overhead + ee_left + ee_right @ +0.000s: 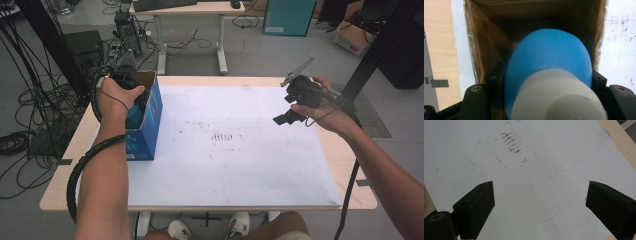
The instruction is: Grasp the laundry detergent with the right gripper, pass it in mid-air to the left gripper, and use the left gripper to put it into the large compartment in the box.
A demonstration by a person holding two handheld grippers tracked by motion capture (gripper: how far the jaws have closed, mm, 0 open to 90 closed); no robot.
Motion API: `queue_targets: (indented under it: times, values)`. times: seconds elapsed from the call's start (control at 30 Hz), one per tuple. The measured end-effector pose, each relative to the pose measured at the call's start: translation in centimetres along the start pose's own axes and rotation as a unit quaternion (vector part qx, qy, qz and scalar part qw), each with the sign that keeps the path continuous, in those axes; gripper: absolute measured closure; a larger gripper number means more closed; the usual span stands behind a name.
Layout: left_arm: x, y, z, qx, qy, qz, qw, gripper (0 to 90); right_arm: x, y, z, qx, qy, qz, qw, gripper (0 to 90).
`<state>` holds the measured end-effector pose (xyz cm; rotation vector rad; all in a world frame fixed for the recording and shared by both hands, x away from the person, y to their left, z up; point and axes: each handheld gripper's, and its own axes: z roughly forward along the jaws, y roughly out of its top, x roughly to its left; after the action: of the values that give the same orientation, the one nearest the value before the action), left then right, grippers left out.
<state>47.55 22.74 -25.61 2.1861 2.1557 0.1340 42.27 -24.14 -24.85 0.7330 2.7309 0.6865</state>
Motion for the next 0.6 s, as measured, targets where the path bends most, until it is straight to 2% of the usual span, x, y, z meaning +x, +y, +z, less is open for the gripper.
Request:
queue_targets:
  times: [0.23,0.4,0.47,0.6]
  values:
    - [0.3,-0.1,0.7,0.002,0.002,-0.001,1.0000,35.9,0.0,0.2,0.3,0.000,0.002,-0.004,1.0000,8.4]
    - [0.6,-0.3,1.7,0.012,0.000,0.005,0.9999,35.9,-0.1,0.3,0.5,0.003,0.002,-0.003,1.0000,8.4]
    - [0.6,-0.4,1.9,0.002,0.003,0.005,1.0000,35.8,-0.1,0.3,0.5,0.005,0.003,-0.004,1.0000,8.4]
    - [0.6,-0.3,1.9,0.007,0.001,0.007,0.9999,35.8,-0.2,0.4,0.6,0.003,0.001,-0.006,1.0000,8.5]
